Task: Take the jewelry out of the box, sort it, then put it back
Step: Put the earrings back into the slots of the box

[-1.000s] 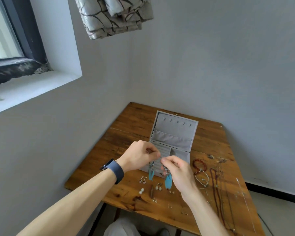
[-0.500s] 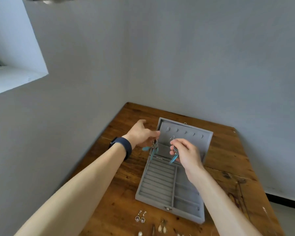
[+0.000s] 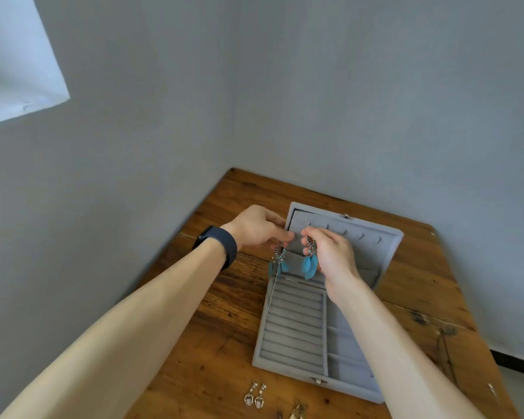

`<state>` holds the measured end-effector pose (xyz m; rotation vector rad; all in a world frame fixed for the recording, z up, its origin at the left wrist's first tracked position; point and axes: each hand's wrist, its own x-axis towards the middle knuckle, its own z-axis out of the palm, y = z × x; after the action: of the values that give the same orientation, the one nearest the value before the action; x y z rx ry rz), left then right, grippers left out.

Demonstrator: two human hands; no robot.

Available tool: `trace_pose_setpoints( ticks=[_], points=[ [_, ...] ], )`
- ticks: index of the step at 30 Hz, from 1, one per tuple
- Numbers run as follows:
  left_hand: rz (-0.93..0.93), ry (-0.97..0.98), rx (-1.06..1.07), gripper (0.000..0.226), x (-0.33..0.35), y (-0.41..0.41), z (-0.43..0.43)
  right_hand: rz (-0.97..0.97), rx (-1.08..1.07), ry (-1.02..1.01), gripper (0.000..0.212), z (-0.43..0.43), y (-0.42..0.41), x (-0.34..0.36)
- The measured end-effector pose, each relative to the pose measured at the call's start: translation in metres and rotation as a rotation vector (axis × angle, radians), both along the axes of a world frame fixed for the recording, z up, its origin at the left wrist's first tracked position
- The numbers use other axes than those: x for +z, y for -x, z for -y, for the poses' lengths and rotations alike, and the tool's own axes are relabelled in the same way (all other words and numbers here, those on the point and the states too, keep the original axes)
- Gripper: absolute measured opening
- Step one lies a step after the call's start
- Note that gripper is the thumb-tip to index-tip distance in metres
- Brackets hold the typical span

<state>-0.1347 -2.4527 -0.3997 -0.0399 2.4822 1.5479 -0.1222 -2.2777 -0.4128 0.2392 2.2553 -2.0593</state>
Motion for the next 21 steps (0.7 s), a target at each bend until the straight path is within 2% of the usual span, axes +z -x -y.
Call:
trace_pose_setpoints(
  ticks=[3, 8, 11, 13, 14, 16, 18, 19, 21],
  points=[
    [-0.075, 0.032, 0.014, 0.033, 0.0, -0.007, -0.002, -0.008, -0.051, 0.036, 0.018, 0.006, -0.005, 0.0],
    [-0.204, 0.24, 0.049, 0.035, -0.004, -0.015, -0.007, -0.003, -0.106, 0.011, 0.015, 0.008, -0.007, 0.005],
    [-0.247, 0.307, 0.065, 0.029, -0.004, -0.016, -0.011, 0.033, -0.11, -0.053, 0.014, 0.007, -0.007, 0.002],
    [-0.261, 0.331, 0.094, 0.016, -0.006, -0.015, -0.013, 0.048, -0.11, -0.068, 0.016, 0.005, -0.008, -0.003],
    [-0.274, 0.345, 0.108, 0.007, -0.007, -0.015, -0.014, 0.032, -0.098, -0.091, 0.017, 0.004, -0.007, -0.004],
    [-0.299, 0.369, 0.132, 0.016, -0.008, -0.015, -0.016, -0.034, -0.049, -0.218, 0.02, 0.002, -0.007, -0.006],
    [-0.3, 0.373, 0.132, 0.008, -0.009, -0.013, -0.017, -0.108, -0.001, -0.351, 0.022, -0.003, -0.009, -0.008],
    [-0.297, 0.371, 0.124, 0.005, -0.008, -0.013, -0.018, -0.134, 0.027, -0.363, 0.022, -0.008, -0.012, -0.01],
    [-0.289, 0.375, 0.111, 0.02, -0.007, -0.014, -0.018, -0.135, 0.109, -0.293, 0.021, -0.018, -0.017, -0.015]
  ],
)
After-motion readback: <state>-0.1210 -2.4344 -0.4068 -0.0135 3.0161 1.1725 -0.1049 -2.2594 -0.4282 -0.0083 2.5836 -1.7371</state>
